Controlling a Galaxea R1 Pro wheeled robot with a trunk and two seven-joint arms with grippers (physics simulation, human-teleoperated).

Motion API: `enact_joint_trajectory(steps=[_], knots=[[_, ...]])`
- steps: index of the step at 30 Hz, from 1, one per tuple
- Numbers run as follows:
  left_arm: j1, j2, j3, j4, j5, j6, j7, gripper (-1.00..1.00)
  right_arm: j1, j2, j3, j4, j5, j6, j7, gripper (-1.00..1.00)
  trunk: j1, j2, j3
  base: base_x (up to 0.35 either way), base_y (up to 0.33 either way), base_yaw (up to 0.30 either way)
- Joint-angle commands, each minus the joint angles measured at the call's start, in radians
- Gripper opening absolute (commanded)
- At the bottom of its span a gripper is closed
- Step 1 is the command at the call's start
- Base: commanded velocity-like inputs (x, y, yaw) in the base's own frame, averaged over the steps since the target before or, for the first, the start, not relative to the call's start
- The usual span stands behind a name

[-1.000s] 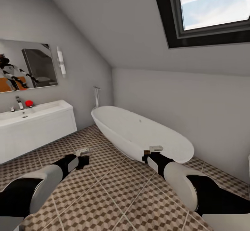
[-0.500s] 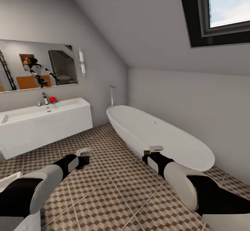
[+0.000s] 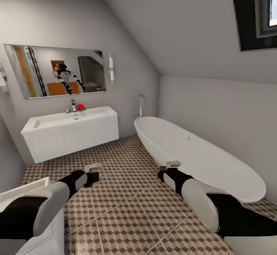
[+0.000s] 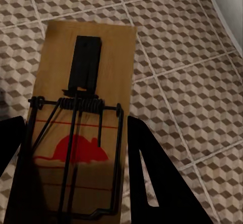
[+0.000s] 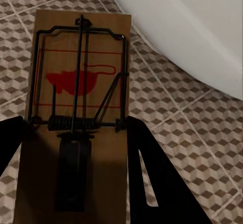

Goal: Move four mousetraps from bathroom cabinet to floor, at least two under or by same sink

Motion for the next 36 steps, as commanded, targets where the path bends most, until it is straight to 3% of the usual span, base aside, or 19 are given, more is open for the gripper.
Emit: enact_joint_trajectory(steps=[1,9,36], knots=[[-0.001,0.0,-0.006,0.0,0.005,0.006,-0.001,-1.0,-0.001,0.0,-0.008,0.001,0.008,0.003,-0.004,-1.0,0.0,-0.002,-0.002,0.016,0.0,0.3],[-0.001,0.0,-0.006,0.0,0.005,0.009,-0.001,-1.0,-0.001,0.0,-0.008,0.001,0.007,0.003,-0.004,-1.0,0.0,-0.002,-0.002,0.203,0.0,0.209],[-0.001,0.0,-0.007,0.0,0.005,0.008,-0.002,-1.0,-0.001,-0.001,-0.008,0.001,0.006,0.003,-0.01,-1.0,0.0,-0.002,-0.002,0.32,0.0,0.007]])
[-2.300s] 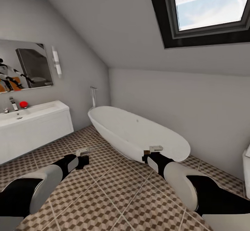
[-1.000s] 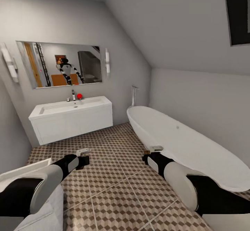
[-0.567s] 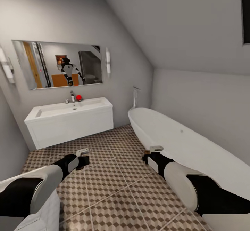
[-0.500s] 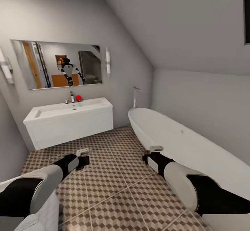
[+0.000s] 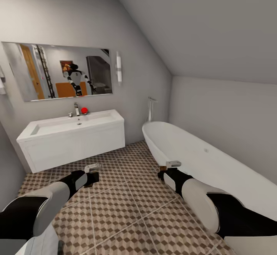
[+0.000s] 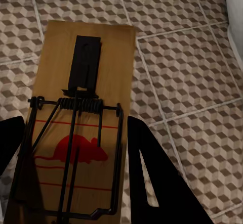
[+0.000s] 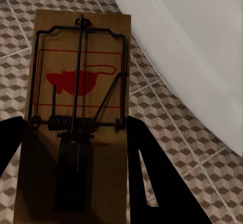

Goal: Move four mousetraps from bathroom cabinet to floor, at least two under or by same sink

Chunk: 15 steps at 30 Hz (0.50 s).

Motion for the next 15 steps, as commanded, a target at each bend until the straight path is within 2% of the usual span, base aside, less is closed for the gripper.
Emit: enact_joint_trajectory(steps=[1,6,15], knots=[[-0.001,0.0,-0.006,0.0,0.006,0.004,-0.001,-1.0,-0.001,0.0,-0.008,0.001,0.008,0.003,-0.003,-1.0,0.001,-0.001,-0.002,0.322,0.0,0.105],[-0.001,0.0,-0.006,0.0,0.006,0.003,-0.001,-1.0,-0.001,-0.004,-0.009,0.001,0.01,0.003,0.001,-1.0,0.001,-0.001,-0.002,0.321,0.0,0.211],[-0.001,0.0,-0.006,0.0,0.005,0.0,-0.002,-1.0,-0.001,-0.006,-0.009,0.001,0.01,0.003,0.002,-1.0,0.001,-0.001,-0.002,0.32,0.0,0.269]])
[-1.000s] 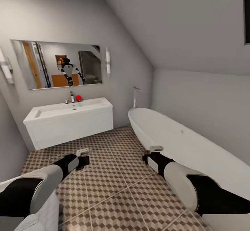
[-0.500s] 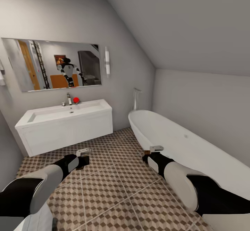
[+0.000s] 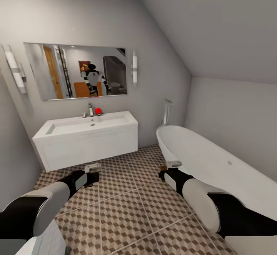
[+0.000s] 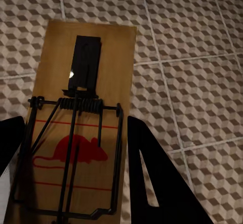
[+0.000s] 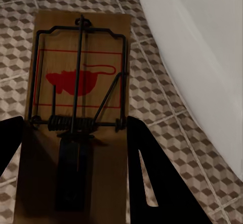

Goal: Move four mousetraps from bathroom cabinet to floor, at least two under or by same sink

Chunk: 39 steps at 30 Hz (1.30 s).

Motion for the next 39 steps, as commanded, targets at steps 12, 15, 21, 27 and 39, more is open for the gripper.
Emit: enact_joint_trajectory(steps=[12,15,21,27,39], knots=[[-0.001,-0.002,-0.006,0.0,0.004,0.002,0.0,-1.0,-0.001,0.0,-0.009,0.001,0.006,0.003,-0.004,-1.0,0.001,-0.001,-0.002,0.193,0.0,0.106],[-0.001,-0.005,-0.006,0.0,0.004,0.002,0.0,-1.0,-0.001,0.0,-0.009,0.001,0.006,0.003,-0.004,-1.0,0.001,-0.001,-0.002,0.011,0.0,0.002],[-0.001,-0.008,-0.006,0.0,0.003,0.002,0.001,-1.0,-0.001,0.0,-0.009,0.001,0.004,0.003,-0.004,-1.0,0.001,-0.001,-0.002,0.004,0.0,0.0],[-0.001,-0.008,-0.006,0.0,0.003,0.002,0.001,-1.0,-0.001,0.0,-0.009,0.001,0.003,0.003,-0.004,-1.0,0.001,-0.001,-0.002,0.207,0.0,0.0],[-0.001,-0.008,-0.006,0.0,0.003,0.002,0.0,-1.0,-0.001,-0.001,-0.009,0.001,0.003,0.003,-0.004,-1.0,0.001,-0.001,-0.002,0.304,0.0,0.0]])
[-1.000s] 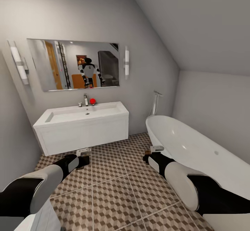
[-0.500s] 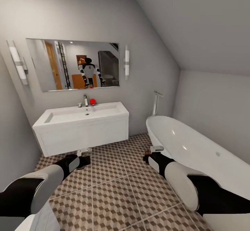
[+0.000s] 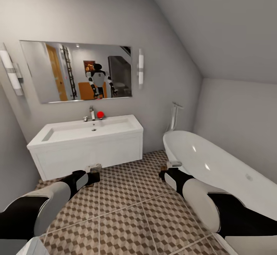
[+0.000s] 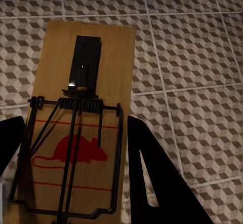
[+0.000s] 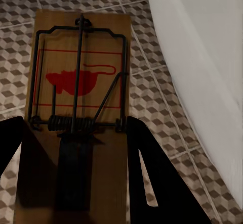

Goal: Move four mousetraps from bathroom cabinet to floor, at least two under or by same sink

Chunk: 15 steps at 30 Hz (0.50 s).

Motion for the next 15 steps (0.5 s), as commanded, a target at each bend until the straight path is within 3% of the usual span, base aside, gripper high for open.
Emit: enact_joint_trajectory(steps=[1,15], knots=[[-0.001,0.0,-0.006,0.0,0.006,0.004,-0.001,-1.0,-0.001,0.0,-0.008,0.001,0.008,0.003,-0.004,-1.0,0.001,-0.001,-0.002,0.308,0.0,0.0],[-0.001,0.0,-0.006,0.0,0.005,0.004,-0.001,-1.0,-0.001,-0.001,-0.008,0.001,0.007,0.003,-0.003,-1.0,0.001,-0.001,-0.002,0.296,0.0,0.008]])
